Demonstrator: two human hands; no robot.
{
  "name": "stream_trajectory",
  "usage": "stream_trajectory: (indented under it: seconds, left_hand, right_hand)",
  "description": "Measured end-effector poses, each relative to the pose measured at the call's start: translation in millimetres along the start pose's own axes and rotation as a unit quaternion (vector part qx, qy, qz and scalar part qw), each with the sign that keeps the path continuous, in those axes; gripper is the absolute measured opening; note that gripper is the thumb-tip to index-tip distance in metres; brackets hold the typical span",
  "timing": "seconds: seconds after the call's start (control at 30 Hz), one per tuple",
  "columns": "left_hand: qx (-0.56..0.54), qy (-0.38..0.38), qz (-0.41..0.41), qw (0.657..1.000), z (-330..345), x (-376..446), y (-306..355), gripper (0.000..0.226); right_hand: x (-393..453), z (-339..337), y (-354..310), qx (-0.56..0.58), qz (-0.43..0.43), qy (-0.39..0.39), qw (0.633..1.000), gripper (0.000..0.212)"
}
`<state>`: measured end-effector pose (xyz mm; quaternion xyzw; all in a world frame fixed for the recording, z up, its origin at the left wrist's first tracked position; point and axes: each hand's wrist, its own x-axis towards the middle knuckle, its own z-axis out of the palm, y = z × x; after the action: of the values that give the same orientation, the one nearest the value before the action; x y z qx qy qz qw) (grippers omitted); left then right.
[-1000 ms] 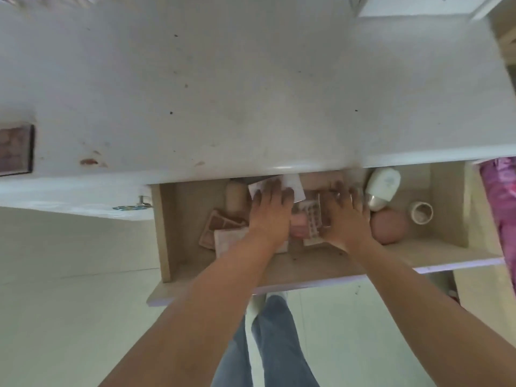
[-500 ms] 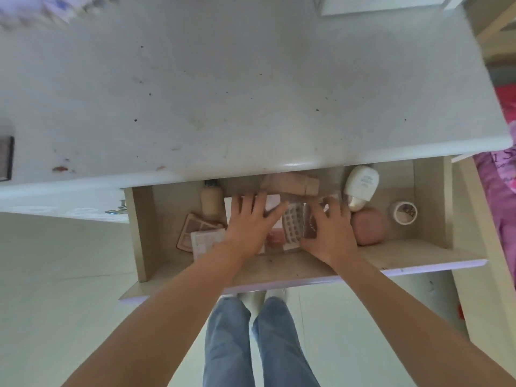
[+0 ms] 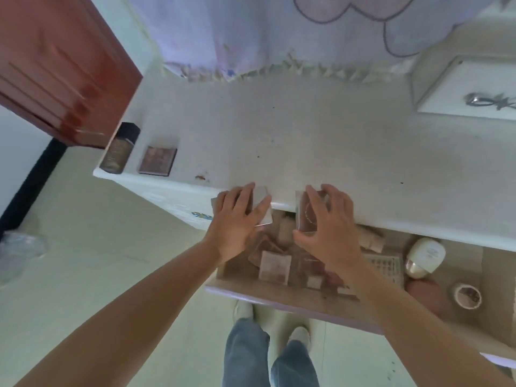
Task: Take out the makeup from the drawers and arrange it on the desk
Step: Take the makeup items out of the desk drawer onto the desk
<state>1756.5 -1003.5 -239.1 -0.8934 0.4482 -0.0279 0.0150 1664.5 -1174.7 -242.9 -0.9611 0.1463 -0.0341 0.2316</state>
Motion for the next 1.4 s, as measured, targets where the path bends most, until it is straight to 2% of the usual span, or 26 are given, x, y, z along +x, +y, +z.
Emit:
stream_trajectory:
  seconds: [0.1, 0.33, 0.47, 0.57, 0.67, 0.9, 1.0, 1.07, 1.13, 1.2, 1.27, 1.3, 1.33, 1.4]
  left_hand:
    - [0.021, -0.011, -0.036, 0.999, -12, 10, -53, 0.072]
    - [-0.037, -0.044, -0.007, 0.998, 9, 35, -137, 0.069]
    - [-0.057, -0.134, 0.077, 0.986, 33, 54, -156, 0.062]
    - [-0.071, -0.133, 0.117, 0.982, 41, 64, -165, 0.060]
    - [-0.079, -0.123, 0.148, 0.978, 44, 66, -174, 0.059]
    - [-0.063, -0.176, 0.128, 0.974, 48, 58, -177, 0.058]
    - [-0.098, -0.194, 0.089, 0.972, 37, 52, -174, 0.064]
    - [-0.128, -0.140, 0.069, 0.979, 25, 41, -162, 0.067]
    - [-0.121, -0.018, 0.086, 0.989, 22, 24, -142, 0.052]
    - [-0.129, 0.079, 0.089, 0.984, 25, 4, -113, 0.032]
    - [-0.174, 0.090, 0.106, 0.975, 35, -19, -71, 0.028]
    - [-0.194, 0.073, 0.118, 0.971, 41, -26, -57, 0.024]
    - [-0.210, 0.019, 0.116, 0.971, 49, -34, -37, 0.021]
    - [-0.215, -0.144, 0.056, 0.964, 68, -41, 8, 0.030]
  right_hand:
    - [47, 11, -33, -0.026, -0.033, -0.029, 0.999, 0.078]
    - [104, 44, -75, -0.068, -0.010, -0.080, 0.994, 0.082]
    - [110, 51, -74, -0.077, 0.017, -0.087, 0.993, 0.078]
    - [111, 54, -72, -0.050, 0.013, -0.053, 0.997, 0.062]
    - [113, 57, -76, -0.059, 0.014, -0.041, 0.997, 0.056]
    - [103, 75, -85, -0.105, 0.010, 0.016, 0.994, 0.051]
    - [100, 74, -82, -0.089, 0.023, -0.031, 0.995, 0.055]
    - [92, 70, -75, -0.084, 0.040, -0.063, 0.994, 0.059]
    - [73, 62, -67, -0.066, 0.038, -0.069, 0.995, 0.058]
    - [46, 54, -55, -0.036, 0.016, -0.019, 0.999, 0.050]
    - [6, 48, -33, -0.036, -0.010, 0.028, 0.999, 0.041]
    - [-10, 45, -23, -0.039, -0.017, 0.040, 0.998, 0.039]
    - [-29, 44, -10, -0.044, -0.016, 0.039, 0.998, 0.037]
    - [-61, 42, 30, -0.077, -0.002, 0.007, 0.997, 0.031]
